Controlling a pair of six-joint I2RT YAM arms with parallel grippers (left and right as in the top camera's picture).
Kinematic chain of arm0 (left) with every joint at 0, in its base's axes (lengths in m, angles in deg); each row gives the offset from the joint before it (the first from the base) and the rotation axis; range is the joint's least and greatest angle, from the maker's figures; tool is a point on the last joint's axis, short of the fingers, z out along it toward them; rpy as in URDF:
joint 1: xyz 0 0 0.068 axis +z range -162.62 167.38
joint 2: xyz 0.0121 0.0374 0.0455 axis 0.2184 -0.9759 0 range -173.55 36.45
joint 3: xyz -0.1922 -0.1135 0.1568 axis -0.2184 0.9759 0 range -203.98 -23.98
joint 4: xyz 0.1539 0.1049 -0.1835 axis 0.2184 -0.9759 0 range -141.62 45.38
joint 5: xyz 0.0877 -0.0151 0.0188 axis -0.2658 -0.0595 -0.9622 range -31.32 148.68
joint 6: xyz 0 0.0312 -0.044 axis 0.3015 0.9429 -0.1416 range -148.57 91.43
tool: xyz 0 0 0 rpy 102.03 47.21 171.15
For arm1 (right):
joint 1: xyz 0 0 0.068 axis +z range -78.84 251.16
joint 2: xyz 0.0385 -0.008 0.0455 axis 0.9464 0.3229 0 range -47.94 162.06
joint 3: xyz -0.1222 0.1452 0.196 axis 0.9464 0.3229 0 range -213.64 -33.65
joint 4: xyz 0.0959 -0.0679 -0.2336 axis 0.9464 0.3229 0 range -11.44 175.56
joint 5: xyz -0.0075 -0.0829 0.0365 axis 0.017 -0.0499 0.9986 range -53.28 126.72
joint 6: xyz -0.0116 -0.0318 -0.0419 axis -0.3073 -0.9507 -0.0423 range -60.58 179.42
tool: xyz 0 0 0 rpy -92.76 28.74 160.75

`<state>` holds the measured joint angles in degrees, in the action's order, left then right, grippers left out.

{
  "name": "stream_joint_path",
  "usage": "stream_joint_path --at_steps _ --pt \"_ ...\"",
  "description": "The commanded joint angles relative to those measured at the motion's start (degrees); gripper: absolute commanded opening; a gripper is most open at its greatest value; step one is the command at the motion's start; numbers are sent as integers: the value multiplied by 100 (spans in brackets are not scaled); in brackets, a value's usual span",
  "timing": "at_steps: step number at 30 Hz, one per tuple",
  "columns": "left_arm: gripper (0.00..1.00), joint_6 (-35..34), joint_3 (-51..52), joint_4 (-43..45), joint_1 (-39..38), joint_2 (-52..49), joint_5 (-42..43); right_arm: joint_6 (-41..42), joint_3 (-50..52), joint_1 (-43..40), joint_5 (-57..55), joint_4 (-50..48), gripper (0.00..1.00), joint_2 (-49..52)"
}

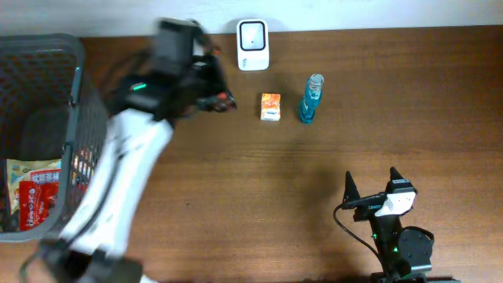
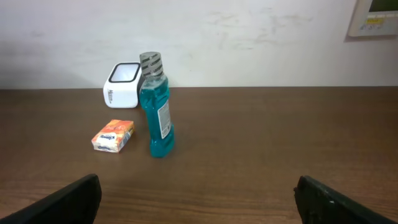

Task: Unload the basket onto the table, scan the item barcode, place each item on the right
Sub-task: 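Grasp a dark red snack bag and drop it near the scanner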

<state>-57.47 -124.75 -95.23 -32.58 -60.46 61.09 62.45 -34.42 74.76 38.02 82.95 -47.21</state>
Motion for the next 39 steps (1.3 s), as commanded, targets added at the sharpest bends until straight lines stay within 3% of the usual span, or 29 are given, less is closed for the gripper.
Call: stream_joint_path --at_steps 1,9,13,17,19,20,21,26,31,36,39 --pt "0 372 39 269 -573 -949 -807 20 46 42 -50 13 98 -26" --pt "0 586 39 1274 -837 -2448 -826 20 46 42 -50 13 98 -26" --pt "7 586 39 1316 -839 -2787 -776 20 46 42 -50 13 98 -26" --pt "9 581 39 1508 -848 -2861 -57 20 46 42 -50 13 98 -26" --pt "36 426 39 1547 -852 -2861 -46 20 46 42 -50 13 98 -26" --pt "58 415 39 1574 -852 -2861 -52 20 46 42 -50 13 99 -26" --pt "74 417 39 1626 -852 -2861 -68 20 46 42 -50 13 98 -26" --pt "82 446 -273 1427 -741 -2750 -68 20 46 42 -50 13 98 -26" --pt "89 813 -1401 190 -260 -1961 -72 20 46 42 -50 13 98 -26" --pt "88 927 -1919 -837 970 -599 -916 20 46 42 -50 13 98 -26" --pt "98 396 -1919 -1469 2216 -90 -960 20 46 42 -50 13 98 -26"
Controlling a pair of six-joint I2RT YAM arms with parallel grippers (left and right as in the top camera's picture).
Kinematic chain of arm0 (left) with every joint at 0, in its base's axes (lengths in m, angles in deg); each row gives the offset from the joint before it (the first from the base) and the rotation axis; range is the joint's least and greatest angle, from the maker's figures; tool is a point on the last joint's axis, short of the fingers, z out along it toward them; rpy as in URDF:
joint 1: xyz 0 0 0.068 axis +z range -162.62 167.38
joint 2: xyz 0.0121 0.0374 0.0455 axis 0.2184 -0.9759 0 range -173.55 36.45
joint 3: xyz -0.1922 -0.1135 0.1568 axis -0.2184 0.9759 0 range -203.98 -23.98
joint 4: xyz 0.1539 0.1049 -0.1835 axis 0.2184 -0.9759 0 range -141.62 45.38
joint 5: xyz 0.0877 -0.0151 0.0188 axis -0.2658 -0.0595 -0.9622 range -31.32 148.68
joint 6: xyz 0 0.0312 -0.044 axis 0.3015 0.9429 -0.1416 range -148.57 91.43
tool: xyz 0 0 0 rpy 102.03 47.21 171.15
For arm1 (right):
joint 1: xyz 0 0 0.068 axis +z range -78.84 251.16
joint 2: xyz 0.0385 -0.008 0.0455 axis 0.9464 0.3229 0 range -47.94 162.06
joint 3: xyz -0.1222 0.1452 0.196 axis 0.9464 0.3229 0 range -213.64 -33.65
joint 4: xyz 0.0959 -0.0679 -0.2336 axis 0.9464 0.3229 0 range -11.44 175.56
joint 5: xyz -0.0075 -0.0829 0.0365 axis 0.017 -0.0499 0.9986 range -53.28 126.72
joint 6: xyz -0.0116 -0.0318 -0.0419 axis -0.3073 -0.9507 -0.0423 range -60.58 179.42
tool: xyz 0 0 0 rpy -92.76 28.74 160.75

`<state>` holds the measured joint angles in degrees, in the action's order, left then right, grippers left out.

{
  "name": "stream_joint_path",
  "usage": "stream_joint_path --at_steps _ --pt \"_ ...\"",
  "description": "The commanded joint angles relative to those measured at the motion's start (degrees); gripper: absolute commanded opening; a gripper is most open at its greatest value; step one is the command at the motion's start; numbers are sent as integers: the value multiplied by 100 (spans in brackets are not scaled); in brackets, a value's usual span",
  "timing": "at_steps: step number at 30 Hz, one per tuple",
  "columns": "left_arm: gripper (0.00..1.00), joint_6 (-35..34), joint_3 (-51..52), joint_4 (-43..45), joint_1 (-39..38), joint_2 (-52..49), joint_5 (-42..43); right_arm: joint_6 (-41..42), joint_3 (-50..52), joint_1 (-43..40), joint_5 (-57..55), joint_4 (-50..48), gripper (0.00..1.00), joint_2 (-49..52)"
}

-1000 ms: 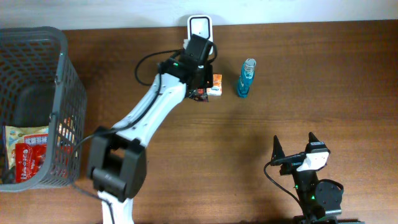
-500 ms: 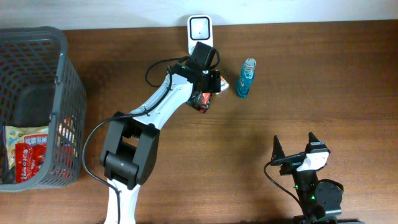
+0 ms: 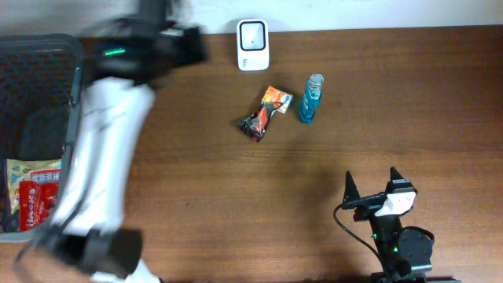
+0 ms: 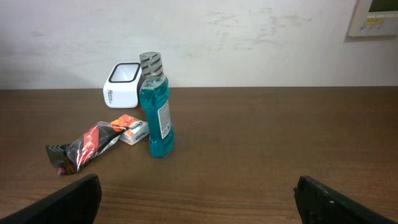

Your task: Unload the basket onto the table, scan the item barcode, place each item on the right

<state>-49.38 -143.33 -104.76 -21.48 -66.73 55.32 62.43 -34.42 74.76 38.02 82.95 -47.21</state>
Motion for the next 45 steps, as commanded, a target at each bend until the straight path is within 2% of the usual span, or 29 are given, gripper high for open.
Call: stream_joint_path --at_steps 1,6,10,13,16,18,21,23,27,33,35,37,38,39,42,43,45 --pt "99 -603 -61 -739 1561 605 -382 22 44 42 -50 13 98 -26" --pt "99 -1451 262 -1687 3552 457 -330 22 46 42 -50 13 98 -26" --pt "99 -1458 898 -1648 4151 254 -144 22 46 42 -50 13 98 -26" --pt "99 -1471 1578 -1357 4306 107 -140 22 46 42 -50 13 98 -26" --pt "100 -1919 2312 -988 4308 -52 -166 22 46 42 -50 15 98 -26" --pt "99 -1958 2686 -671 4315 -166 -234 22 44 42 -50 13 98 -26" --pt "98 -2186 3108 -470 4317 -323 -647 22 46 42 -50 13 98 -26" --pt "97 -2334 3292 -459 4319 -472 -1187 22 46 42 -50 13 98 -26" --pt "97 -2490 3403 -457 4334 -627 -1626 22 46 42 -50 13 99 -26" --pt "95 -2503 3427 -332 4535 -876 -1731 22 46 42 -50 13 98 -26" --pt "84 -2503 3436 -330 4623 -1016 -1725 22 46 42 -50 13 98 -26" --pt "59 -2500 3453 -332 4677 -1110 -1707 22 46 42 -50 13 98 -26" --pt "54 -2500 3467 -330 4682 -1132 -1705 22 46 42 -50 13 98 -26" --pt "41 -2500 3477 -328 4680 -1132 -1700 22 46 42 -50 13 99 -26" --pt "16 -2498 3475 -275 4680 -1132 -1392 22 46 42 -50 13 98 -26" --pt "4 -2498 3451 -262 4680 -1128 -1246 22 46 42 -50 13 98 -26" --pt "0 -2321 3158 -339 4677 -1093 -765 22 46 42 -50 13 98 -26"
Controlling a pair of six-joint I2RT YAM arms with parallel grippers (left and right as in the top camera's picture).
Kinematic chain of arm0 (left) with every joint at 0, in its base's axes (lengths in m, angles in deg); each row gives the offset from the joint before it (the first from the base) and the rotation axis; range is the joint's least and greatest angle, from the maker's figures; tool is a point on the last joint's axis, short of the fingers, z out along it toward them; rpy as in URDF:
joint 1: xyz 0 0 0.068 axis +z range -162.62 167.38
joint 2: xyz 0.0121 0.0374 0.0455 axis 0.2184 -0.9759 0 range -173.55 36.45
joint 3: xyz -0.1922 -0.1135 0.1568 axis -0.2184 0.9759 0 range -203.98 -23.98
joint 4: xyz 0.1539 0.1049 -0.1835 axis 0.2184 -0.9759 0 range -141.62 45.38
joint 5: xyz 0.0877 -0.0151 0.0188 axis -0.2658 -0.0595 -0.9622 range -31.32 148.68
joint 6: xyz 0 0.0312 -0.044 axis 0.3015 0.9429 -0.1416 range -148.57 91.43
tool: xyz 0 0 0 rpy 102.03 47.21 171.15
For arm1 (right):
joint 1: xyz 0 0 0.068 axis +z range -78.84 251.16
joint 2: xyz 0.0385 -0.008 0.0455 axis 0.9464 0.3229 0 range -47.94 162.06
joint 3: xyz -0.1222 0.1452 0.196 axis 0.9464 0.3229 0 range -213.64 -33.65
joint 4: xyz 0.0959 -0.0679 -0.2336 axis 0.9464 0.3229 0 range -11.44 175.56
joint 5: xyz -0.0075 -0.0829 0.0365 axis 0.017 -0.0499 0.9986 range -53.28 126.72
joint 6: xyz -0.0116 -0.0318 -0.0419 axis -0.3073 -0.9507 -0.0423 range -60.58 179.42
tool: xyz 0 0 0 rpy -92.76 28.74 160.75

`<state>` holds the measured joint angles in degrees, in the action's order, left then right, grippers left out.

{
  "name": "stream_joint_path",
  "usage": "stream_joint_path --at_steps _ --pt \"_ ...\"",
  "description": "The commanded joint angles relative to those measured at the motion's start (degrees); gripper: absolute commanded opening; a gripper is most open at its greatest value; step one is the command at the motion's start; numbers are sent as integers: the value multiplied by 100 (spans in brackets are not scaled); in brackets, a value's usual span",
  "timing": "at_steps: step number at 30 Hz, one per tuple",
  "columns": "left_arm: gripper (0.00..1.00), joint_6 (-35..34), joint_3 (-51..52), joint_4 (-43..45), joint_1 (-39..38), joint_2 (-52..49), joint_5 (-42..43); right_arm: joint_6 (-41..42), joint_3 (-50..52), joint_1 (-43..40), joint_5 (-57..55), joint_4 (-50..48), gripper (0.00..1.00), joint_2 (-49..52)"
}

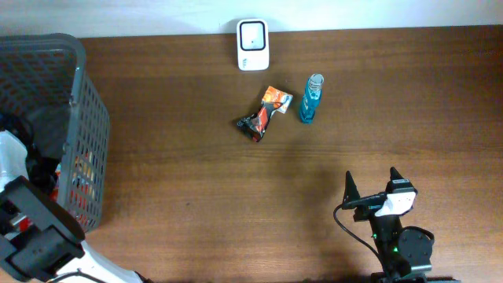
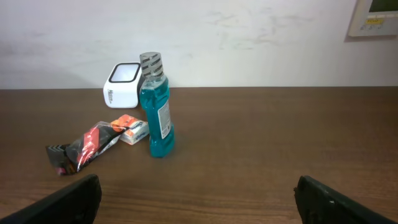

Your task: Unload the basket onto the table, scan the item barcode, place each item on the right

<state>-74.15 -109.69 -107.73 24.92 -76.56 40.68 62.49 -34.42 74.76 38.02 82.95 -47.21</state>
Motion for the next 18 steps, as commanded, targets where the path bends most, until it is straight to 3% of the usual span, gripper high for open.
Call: stream_joint_path --at_steps 1,6,10,13,18 --pt "0 214 -404 -136 39 -70 885 15 46 42 -50 13 98 -26" --pt "0 214 -1838 -925 33 393 1325 15 46 42 -50 15 98 -26" --pt "0 214 -2518 -1043 -105 1043 2234 15 46 42 -50 13 98 -26" --pt "0 214 -2573 -754 -452 1655 2592 15 46 42 -50 13 98 -26" --pt "0 590 -2573 385 -1875 2422 2588 15 46 42 -50 13 98 -26"
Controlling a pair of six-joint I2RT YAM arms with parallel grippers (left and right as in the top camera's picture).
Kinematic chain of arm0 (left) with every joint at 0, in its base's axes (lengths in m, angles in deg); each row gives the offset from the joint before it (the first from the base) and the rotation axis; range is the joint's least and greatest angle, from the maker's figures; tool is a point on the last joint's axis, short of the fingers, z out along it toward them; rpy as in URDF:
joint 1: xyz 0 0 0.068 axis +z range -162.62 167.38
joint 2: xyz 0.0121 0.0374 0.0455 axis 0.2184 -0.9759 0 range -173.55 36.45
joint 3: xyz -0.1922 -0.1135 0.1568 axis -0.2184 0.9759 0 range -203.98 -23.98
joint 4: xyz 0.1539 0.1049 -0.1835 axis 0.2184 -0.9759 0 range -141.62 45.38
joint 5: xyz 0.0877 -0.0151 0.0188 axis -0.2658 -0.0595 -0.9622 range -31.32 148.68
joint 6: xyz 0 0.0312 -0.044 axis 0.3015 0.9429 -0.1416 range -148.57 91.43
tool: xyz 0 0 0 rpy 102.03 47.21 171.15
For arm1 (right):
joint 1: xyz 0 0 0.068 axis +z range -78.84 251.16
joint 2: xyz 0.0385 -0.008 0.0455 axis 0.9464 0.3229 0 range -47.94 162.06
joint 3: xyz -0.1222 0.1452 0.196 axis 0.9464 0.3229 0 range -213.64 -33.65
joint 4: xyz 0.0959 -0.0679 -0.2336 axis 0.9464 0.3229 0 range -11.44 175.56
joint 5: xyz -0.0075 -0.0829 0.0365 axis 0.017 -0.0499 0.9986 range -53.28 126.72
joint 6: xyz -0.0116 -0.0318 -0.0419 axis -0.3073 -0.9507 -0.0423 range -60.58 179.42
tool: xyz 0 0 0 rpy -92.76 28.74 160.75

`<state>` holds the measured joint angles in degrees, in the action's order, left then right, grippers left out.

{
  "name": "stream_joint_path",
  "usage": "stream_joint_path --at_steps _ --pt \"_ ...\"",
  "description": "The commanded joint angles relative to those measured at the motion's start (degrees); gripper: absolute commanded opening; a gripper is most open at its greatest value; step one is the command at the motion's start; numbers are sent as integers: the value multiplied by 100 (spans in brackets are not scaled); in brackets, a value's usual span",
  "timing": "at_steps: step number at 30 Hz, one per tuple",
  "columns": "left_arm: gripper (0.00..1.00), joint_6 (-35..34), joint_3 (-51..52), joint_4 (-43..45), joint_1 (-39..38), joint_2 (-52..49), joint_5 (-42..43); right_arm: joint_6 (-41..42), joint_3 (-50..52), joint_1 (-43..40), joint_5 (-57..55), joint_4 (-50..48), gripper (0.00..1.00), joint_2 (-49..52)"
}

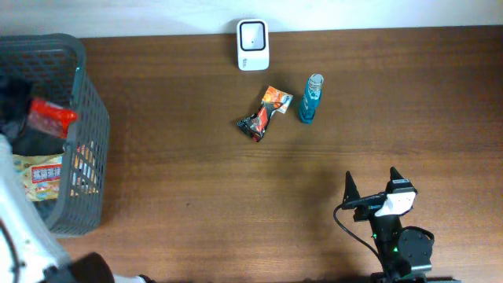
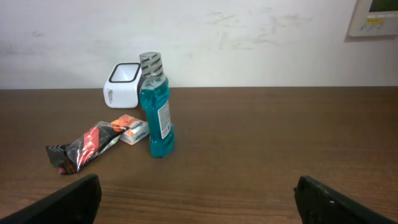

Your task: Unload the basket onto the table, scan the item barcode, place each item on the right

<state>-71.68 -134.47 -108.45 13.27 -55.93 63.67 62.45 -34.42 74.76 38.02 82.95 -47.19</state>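
Note:
The white barcode scanner point(image 1: 253, 34) stands at the table's back edge, also seen as a white block point(image 2: 121, 93). In front of it lie a red-and-black snack packet point(image 1: 255, 123) point(image 2: 84, 145) and a small orange box point(image 1: 276, 97) point(image 2: 132, 129), touching. My left gripper point(image 1: 27, 108) is over the grey basket point(image 1: 88, 149) at the far left, shut on a red packet point(image 1: 52, 115), blurred. My right gripper point(image 1: 371, 186) point(image 2: 199, 199) stands open near the front edge with nothing between its fingers.
A blue mouthwash bottle point(image 1: 310, 100) point(image 2: 155, 106) stands upright just right of the orange box. A yellow snack bag point(image 1: 38, 178) lies in the basket. The left arm's white links run along the left edge of the overhead view.
My left gripper was low in the basket's front half; now it is over the back half with a red packet in it. The right arm and the table items are unchanged.
My left gripper held a red-and-black packet near the scanner, beside the orange box. Then that packet lay on the table against the shifted box and the arm was at the back left. Later the arm was down in the basket, and now it holds a red packet there.

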Motion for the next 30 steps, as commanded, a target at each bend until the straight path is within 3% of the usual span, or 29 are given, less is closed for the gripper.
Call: stream_joint_path --at_steps 1,5,13,18,25,29,30 --pt "0 444 -94 664 -933 426 291 20 46 42 -50 13 98 -28" --pt "0 699 -94 1331 -2142 551 271 20 46 42 -50 13 98 -28" --pt "0 1088 -87 1322 -4006 -238 208 20 46 42 -50 13 99 -28" --pt "0 1250 -87 1327 -4693 -1287 -566 20 46 42 -50 13 98 -28" --pt "0 2334 -87 1340 -5311 -2608 -2334 20 46 42 -50 13 98 -28" --pt "0 2350 -87 1261 -5469 -3200 -2146 20 46 42 -50 13 98 -28" --pt "6 2350 -87 1222 -5523 -3309 -1947 20 46 42 -50 15 98 -28"
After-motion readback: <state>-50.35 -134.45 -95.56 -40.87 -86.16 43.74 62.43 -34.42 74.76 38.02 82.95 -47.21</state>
